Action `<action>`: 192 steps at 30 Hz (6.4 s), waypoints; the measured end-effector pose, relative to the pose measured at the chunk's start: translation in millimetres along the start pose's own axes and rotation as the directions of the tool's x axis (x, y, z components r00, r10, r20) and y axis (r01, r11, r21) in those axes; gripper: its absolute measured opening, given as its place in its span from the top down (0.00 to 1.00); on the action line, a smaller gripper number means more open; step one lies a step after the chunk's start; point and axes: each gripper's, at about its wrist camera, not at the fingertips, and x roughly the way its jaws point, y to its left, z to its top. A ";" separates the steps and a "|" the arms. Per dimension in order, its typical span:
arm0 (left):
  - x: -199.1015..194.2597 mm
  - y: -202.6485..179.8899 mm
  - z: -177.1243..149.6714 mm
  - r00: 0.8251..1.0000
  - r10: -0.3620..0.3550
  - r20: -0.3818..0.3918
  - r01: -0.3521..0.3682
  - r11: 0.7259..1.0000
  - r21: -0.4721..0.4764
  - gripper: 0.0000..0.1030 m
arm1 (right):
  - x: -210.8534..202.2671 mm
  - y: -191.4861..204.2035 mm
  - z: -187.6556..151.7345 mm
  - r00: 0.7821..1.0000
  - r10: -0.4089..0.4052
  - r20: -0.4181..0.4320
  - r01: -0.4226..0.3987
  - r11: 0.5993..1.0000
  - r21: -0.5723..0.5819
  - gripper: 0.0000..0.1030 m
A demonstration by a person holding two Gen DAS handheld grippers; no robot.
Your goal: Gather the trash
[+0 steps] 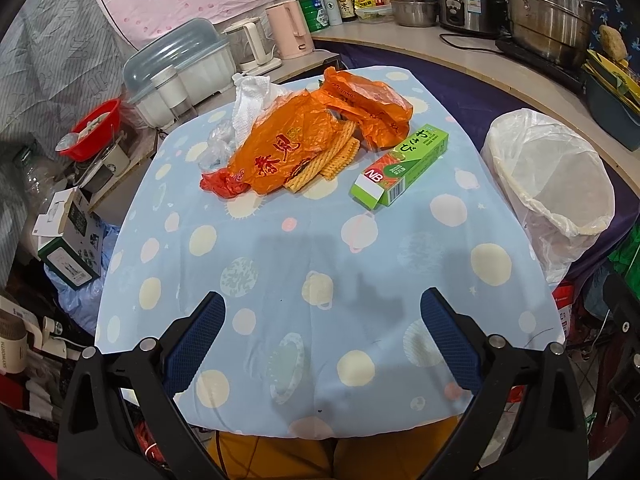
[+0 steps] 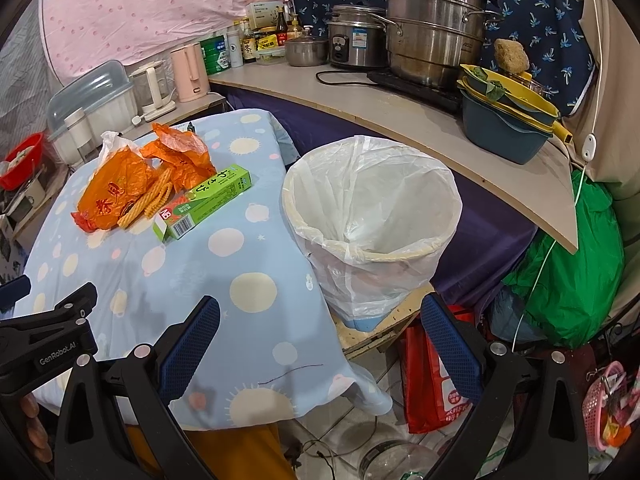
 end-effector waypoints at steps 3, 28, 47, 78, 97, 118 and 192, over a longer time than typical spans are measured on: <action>-1.2 -2.3 1.0 1.000 0.000 0.002 0.000 1.000 0.002 0.09 | -0.3 -0.5 0.2 1.000 0.002 0.000 -0.002 1.000 -0.001 0.07; -5.4 -3.4 3.3 1.000 0.002 0.013 -0.002 1.000 -0.002 0.09 | -3.5 -3.6 4.7 1.000 0.003 0.004 -0.003 1.000 -0.003 0.07; -1.8 -5.6 0.7 1.000 -0.013 0.012 0.013 1.000 -0.005 0.09 | 0.8 1.2 3.2 1.000 0.006 0.001 -0.006 1.000 -0.005 0.06; 0.8 5.7 -0.4 0.999 -0.047 0.005 0.047 0.999 -0.020 0.09 | 3.1 5.2 4.6 1.000 0.005 0.004 -0.005 1.000 -0.005 0.07; 53.6 63.0 27.1 0.999 -0.033 0.013 0.034 0.992 -0.124 0.09 | 67.5 73.4 26.1 0.998 0.069 -0.010 -0.070 0.997 -0.016 0.07; 128.1 137.8 77.4 1.000 -0.020 0.013 0.022 0.976 -0.218 0.09 | 198.0 177.0 79.2 0.992 0.062 -0.108 -0.049 0.992 0.113 0.07; -14.3 61.7 143.2 0.795 -0.571 0.205 0.597 0.796 -0.099 0.93 | 73.6 -15.3 53.9 0.999 0.040 0.032 -0.047 0.970 0.239 0.63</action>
